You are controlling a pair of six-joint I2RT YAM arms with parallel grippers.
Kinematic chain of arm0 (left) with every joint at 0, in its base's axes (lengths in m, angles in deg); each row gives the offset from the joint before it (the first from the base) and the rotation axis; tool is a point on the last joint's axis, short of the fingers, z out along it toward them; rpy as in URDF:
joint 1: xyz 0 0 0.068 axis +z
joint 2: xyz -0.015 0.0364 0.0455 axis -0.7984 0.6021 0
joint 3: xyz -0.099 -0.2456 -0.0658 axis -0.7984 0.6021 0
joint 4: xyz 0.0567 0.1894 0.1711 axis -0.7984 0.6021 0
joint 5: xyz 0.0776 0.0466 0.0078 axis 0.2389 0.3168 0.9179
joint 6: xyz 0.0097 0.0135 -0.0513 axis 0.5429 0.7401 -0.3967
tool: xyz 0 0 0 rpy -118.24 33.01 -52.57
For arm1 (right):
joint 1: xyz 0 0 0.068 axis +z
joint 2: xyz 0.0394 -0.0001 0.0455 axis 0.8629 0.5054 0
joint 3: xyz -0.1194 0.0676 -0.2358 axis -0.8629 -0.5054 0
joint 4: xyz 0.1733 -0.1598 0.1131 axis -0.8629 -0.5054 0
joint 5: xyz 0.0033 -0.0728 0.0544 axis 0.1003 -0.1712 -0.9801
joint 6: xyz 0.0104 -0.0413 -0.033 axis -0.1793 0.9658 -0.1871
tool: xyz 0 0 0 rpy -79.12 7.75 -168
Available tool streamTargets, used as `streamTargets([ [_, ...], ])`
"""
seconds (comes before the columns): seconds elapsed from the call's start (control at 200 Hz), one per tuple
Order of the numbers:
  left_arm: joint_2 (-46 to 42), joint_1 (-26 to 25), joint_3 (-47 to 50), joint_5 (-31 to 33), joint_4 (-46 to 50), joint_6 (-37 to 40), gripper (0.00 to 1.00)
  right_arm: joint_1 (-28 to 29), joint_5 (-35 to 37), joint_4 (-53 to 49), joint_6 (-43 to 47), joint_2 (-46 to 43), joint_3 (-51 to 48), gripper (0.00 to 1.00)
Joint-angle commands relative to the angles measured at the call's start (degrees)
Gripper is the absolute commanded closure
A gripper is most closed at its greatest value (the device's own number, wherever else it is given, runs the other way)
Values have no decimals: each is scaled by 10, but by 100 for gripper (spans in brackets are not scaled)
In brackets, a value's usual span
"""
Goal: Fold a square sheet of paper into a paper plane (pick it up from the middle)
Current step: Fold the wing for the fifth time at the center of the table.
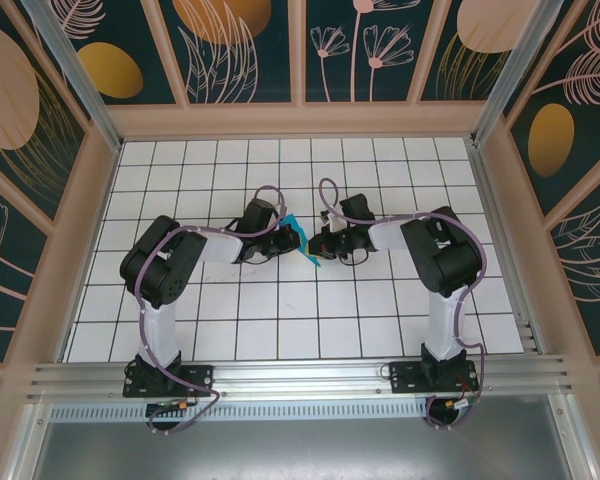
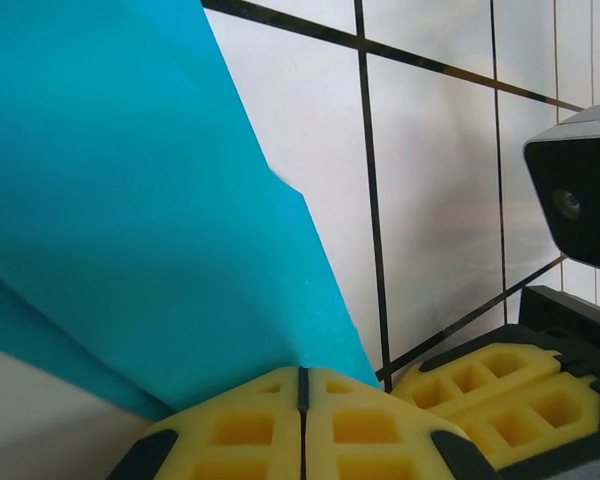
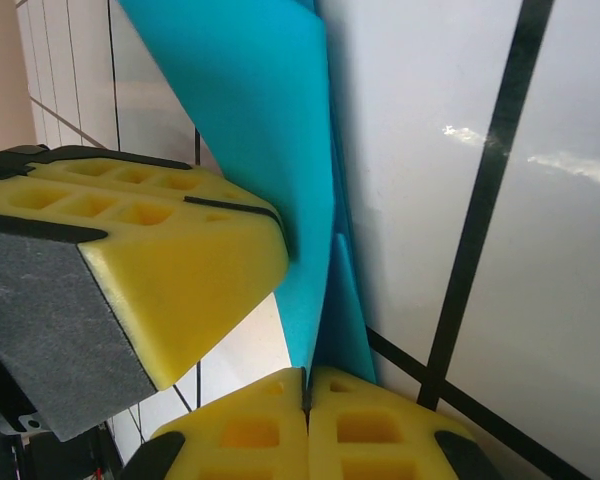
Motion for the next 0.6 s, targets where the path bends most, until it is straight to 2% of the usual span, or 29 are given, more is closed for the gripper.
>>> streamTargets([
  [0.0,31,2,-4,66,66,15,92,-2,35,-59,11,-5,-8,90],
  [0.3,29,1,-4,74,75,20,92,-2,28,-68,18,-47,-59,87],
  [0.595,30,1,-1,74,72,17,92,-2,47,-81,23,-16,-63,96],
])
